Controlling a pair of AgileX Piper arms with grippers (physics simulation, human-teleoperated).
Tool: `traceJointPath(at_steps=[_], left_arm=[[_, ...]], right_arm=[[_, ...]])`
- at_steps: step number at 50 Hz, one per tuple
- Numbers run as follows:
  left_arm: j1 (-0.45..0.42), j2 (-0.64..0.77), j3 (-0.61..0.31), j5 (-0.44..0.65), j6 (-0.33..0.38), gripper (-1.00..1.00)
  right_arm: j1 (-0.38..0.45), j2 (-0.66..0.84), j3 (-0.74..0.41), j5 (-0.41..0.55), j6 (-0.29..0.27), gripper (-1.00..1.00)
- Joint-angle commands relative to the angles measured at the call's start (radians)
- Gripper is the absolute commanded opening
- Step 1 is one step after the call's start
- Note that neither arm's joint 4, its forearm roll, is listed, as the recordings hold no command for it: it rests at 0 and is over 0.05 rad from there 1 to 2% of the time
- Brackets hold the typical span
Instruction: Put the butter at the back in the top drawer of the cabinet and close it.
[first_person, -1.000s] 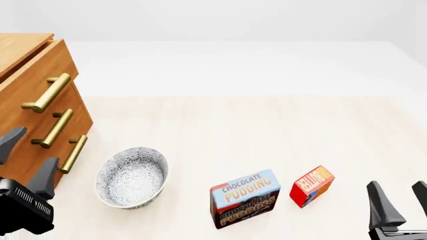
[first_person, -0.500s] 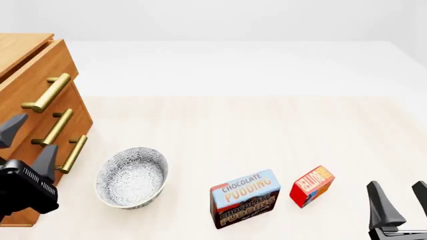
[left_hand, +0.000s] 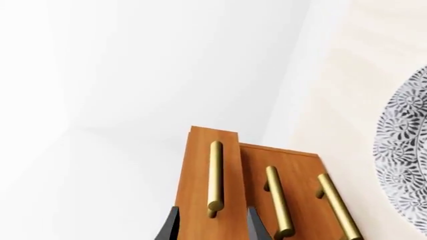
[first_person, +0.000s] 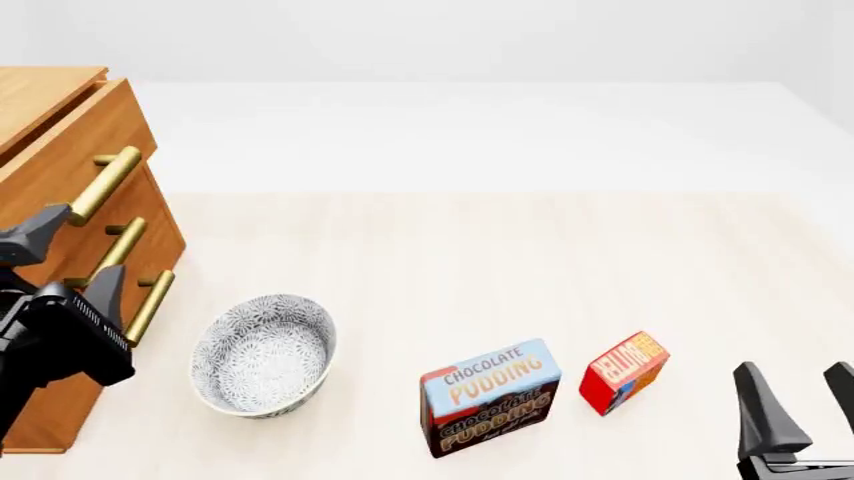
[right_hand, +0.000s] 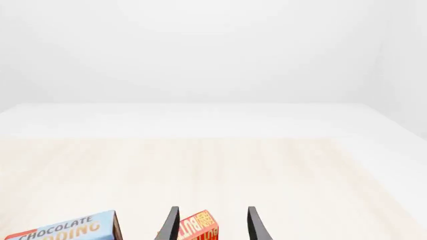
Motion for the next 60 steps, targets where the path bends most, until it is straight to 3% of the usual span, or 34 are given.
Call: traceJointPath(at_steps=[1, 4, 22, 60], left_arm=[[0.010, 0.031, -0.008, -0.019, 0.006, 1.00], [0.006, -0.005, -0.012, 0.028, 0.001, 1.00], [0.032, -0.040, -0.019, 0.067, 0.015, 1.00], [0.049, 0.049, -0.041, 0.011, 0.022, 1.00]], right_arm=[[0.000, 0.000, 0.000, 0.000, 0.000, 1.00], [0.000, 0.000, 0.000, 0.000, 0.000, 1.00], [0.000, 0.000, 0.000, 0.000, 0.000, 1.00], [0.000, 0.000, 0.000, 0.000, 0.000, 1.00]])
